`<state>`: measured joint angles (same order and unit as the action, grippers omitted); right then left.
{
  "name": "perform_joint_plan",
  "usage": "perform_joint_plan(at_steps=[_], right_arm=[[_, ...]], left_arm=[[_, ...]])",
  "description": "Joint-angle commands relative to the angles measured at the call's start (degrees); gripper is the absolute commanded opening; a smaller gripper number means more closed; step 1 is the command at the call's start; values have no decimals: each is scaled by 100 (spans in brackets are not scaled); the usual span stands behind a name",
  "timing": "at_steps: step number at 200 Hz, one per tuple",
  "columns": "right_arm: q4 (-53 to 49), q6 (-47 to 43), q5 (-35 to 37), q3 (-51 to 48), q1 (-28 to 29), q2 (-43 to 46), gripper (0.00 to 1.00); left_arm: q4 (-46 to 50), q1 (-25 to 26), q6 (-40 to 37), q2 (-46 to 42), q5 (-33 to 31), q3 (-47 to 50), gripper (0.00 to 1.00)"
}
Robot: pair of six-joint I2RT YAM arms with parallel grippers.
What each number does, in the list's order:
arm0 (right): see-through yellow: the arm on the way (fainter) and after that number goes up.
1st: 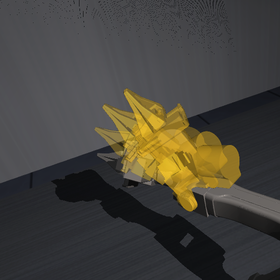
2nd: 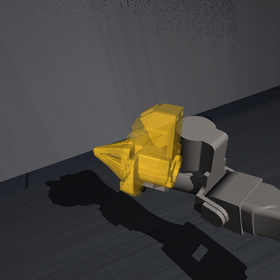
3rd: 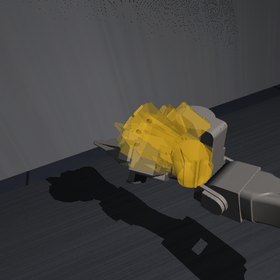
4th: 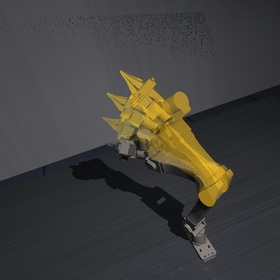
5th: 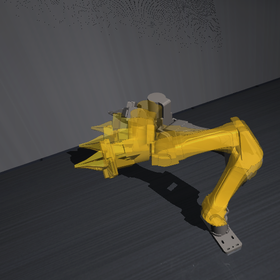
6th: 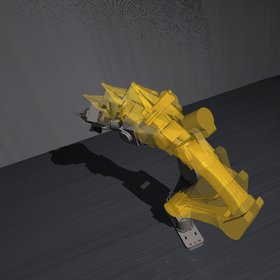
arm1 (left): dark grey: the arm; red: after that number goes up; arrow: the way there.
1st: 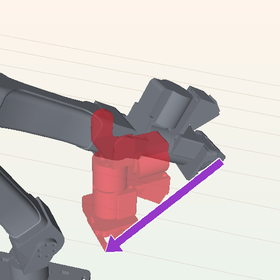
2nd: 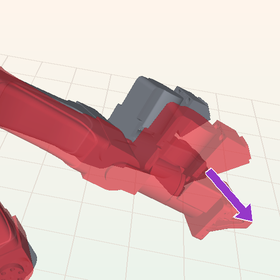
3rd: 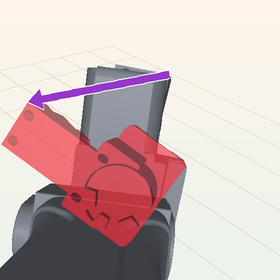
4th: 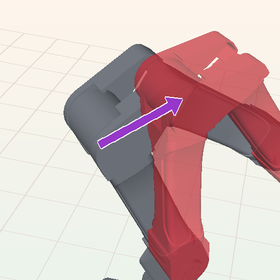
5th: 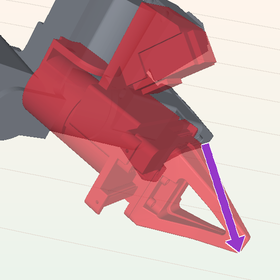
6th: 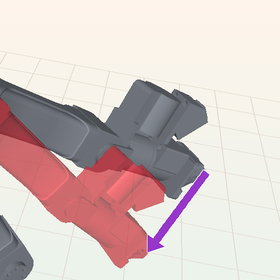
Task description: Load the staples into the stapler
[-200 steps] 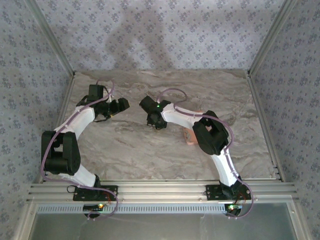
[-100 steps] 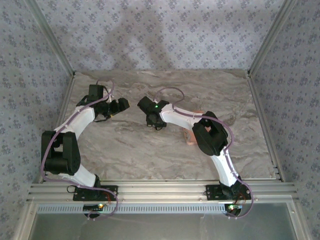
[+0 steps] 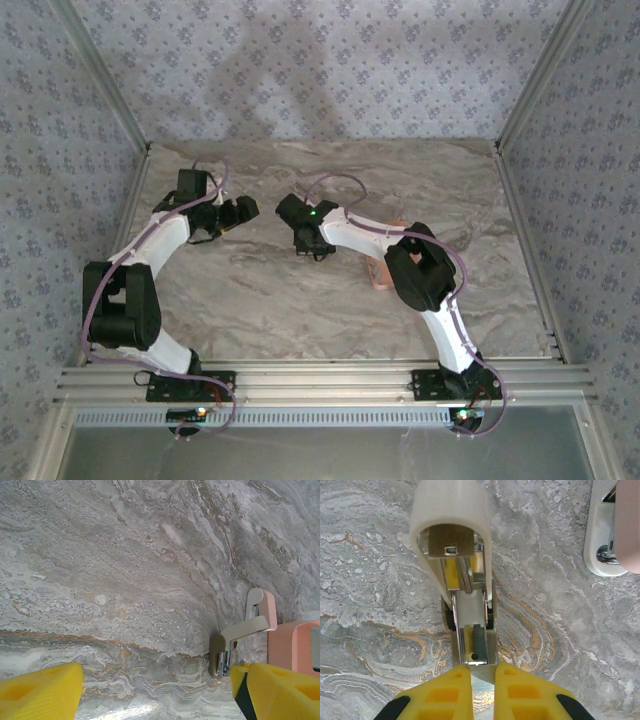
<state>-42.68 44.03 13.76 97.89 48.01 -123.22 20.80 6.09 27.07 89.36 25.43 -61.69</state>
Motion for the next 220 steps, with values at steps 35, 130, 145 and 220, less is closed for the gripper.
perform_joint_plan(at_steps=[35, 130, 145, 220], right_arm=[[-6, -494, 145, 93, 3, 359, 13], [703, -1490, -940, -1749, -535, 1758, 13], [704, -1753, -1149, -2107, -687, 2011, 13], [-393, -2362, -1784, -2126, -935, 2096, 14]], left_arm=[[113, -38, -136, -62, -35, -81, 85], [-718, 258, -107, -424, -601, 348, 86], [-1043, 393, -245, -434, -695, 491, 86], [-1749, 657, -759, -634, -1098, 1420, 86]])
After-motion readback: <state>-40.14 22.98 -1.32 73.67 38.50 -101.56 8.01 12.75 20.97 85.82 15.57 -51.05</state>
